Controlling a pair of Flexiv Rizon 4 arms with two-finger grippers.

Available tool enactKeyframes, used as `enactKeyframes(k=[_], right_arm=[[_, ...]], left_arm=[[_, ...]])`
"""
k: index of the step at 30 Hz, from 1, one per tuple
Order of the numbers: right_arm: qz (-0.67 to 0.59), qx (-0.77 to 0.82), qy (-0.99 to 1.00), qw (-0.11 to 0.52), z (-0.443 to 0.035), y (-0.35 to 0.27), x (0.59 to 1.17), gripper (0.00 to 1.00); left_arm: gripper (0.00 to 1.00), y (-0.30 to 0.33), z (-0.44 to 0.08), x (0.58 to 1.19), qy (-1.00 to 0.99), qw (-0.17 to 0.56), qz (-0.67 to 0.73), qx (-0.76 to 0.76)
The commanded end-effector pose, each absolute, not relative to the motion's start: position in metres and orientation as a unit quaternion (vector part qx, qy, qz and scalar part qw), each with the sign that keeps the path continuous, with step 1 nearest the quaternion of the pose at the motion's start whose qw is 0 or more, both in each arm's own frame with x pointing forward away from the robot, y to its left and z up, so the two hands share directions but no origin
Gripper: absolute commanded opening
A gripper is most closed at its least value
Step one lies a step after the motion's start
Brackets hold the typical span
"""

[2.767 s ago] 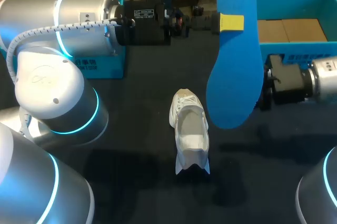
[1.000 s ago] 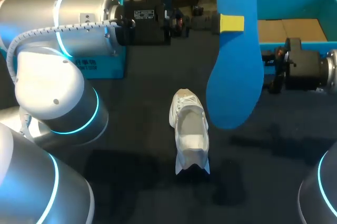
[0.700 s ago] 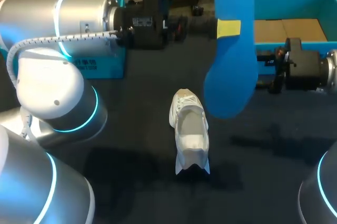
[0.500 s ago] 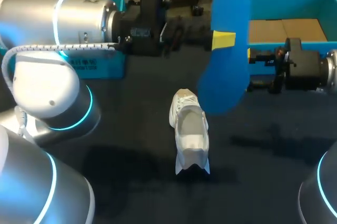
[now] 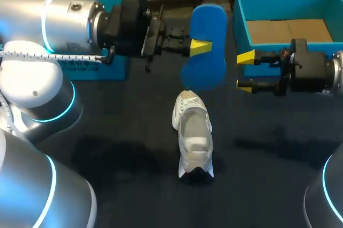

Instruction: Take the shoe out of the shoebox, open the shoe tongue, remove and reinsert the insole, then place the shoe into the shoebox

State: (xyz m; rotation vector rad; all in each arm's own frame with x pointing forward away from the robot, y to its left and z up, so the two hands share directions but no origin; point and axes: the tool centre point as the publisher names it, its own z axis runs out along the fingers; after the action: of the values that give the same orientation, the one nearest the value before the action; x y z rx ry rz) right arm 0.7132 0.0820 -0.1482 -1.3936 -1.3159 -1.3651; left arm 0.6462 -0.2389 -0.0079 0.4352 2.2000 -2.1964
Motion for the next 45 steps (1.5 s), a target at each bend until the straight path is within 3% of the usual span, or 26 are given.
enactKeyframes(k=[1,22,28,45], right_arm=[[-0.535,-0.548,-0.516,0.383,-0.148,0.083,0.713,1.00],[-0.535,-0.548,-0.516,0.383,-0.148,0.083,0.713,1.00],[-0.535,-0.550,-0.515,0.383,-0.147,0.083,0.713,1.00],[-0.534,-0.558,-0.511,0.377,-0.123,0.080,0.715,1.00]], left_arm=[[0.00,-0.239,-0.021,0.658,0.563,0.273,-0.660,0.417],[0.00,-0.240,-0.023,0.660,0.568,0.277,-0.657,0.411],[0.00,-0.227,-0.041,0.667,0.536,0.347,-0.625,0.449],[0.00,-0.200,-0.085,0.675,0.507,0.407,-0.574,0.497]])
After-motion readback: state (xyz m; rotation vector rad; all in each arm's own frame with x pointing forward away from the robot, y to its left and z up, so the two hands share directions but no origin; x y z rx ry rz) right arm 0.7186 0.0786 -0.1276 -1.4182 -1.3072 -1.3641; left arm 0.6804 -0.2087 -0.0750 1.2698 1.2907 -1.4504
